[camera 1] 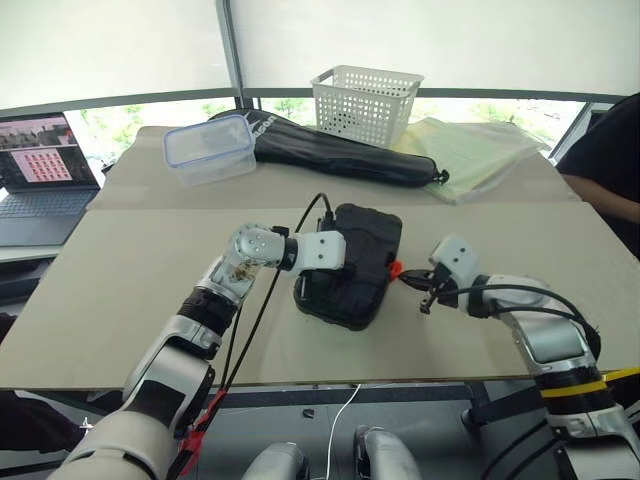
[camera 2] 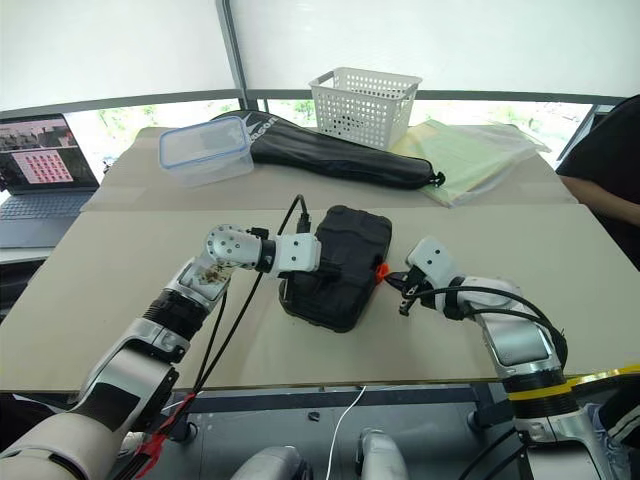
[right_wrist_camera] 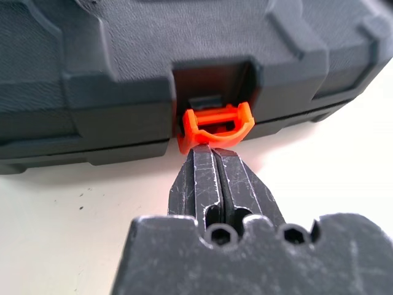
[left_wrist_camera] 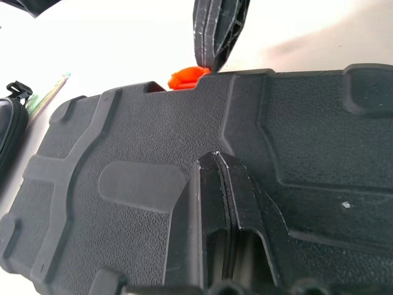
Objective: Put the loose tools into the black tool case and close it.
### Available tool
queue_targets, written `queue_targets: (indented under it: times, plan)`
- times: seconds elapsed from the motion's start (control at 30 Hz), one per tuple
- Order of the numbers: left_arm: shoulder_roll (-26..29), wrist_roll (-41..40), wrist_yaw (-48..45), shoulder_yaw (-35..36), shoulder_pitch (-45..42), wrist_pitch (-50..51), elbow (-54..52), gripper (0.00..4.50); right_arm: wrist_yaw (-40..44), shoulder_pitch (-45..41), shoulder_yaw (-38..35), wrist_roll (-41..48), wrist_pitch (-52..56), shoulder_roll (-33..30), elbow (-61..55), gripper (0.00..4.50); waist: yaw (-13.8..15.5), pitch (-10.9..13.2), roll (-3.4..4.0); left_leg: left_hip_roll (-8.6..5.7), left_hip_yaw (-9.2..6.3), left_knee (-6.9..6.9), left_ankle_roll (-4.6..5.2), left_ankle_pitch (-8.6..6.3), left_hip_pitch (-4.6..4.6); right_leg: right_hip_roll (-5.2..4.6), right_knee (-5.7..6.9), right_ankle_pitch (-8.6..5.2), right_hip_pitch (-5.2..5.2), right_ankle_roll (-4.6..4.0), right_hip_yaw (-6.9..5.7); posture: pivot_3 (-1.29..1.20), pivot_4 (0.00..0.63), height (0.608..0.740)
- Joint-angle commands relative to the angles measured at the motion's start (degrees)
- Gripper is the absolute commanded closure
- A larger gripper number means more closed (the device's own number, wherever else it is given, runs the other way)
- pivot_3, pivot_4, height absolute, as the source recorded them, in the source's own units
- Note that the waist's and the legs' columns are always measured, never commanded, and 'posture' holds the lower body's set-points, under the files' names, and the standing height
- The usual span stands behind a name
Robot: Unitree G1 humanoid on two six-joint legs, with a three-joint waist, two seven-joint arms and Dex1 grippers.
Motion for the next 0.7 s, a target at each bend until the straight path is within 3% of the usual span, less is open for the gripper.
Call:
queue_targets:
  times: [0.03, 0.23, 0.5, 0.6, 0.7]
  plan:
    - [-0.49, 2.63, 0.59, -2.54, 2.33, -0.08, 3.12, 4.46, 0.11, -2.68, -0.7, 1.28, -3.17, 1.28, -2.64, 4.5, -0.2, 0.0, 0.0, 0.0, 0.0, 0.0, 0.0, 0.0, 0.0, 0.0, 0.0, 0.0, 0.0, 0.0, 0.0, 0.0, 0.15, 0.74]
    - [0.1, 2.86, 0.82, -2.46, 2.31, -0.44, 3.54, 4.46, 0.19, -1.76, -0.07, 0.28, -3.27, 1.19, -2.16, 4.5, -0.37, -0.01, 0.01, 0.0, 0.0, 0.0, 0.0, 0.0, 0.02, 0.0, 0.0, 0.0, 0.02, 0.0, 0.0, 0.0, 0.15, 0.74]
    - [1.39, 2.75, 1.28, -1.8, 2.18, -0.23, 3.38, 4.46, 1.48, -1.51, -2.41, -0.09, -2.46, -3.6, 1.92, 4.5, -0.18, -0.01, 0.02, -0.02, -0.01, 0.0, 0.01, 0.0, 0.0, 0.0, -0.01, 0.0, 0.02, 0.0, -0.03, 0.0, 0.15, 0.74]
    - [0.3, 0.07, 2.12, 0.82, 1.04, 5.06, 3.56, 4.46, 0.17, -3.2, -0.74, -0.76, -3.09, -1.48, 3.97, 4.5, -0.3, -0.01, 0.02, 0.0, -0.01, -0.01, 0.0, 0.0, 0.01, -0.02, -0.01, -0.01, 0.03, 0.01, -0.02, 0.0, 0.15, 0.74]
    - [-0.84, -8.82, -0.05, 7.4, -1.07, 20.21, -0.6, 4.46, -0.69, -4.53, 1.0, -1.92, -4.04, 0.96, 5.27, 4.5, -0.37, 0.0, 0.01, 0.01, -0.01, -0.01, 0.01, 0.0, -0.04, -0.01, 0.01, -0.05, 0.0, 0.09, -0.02, 0.0, 0.15, 0.74]
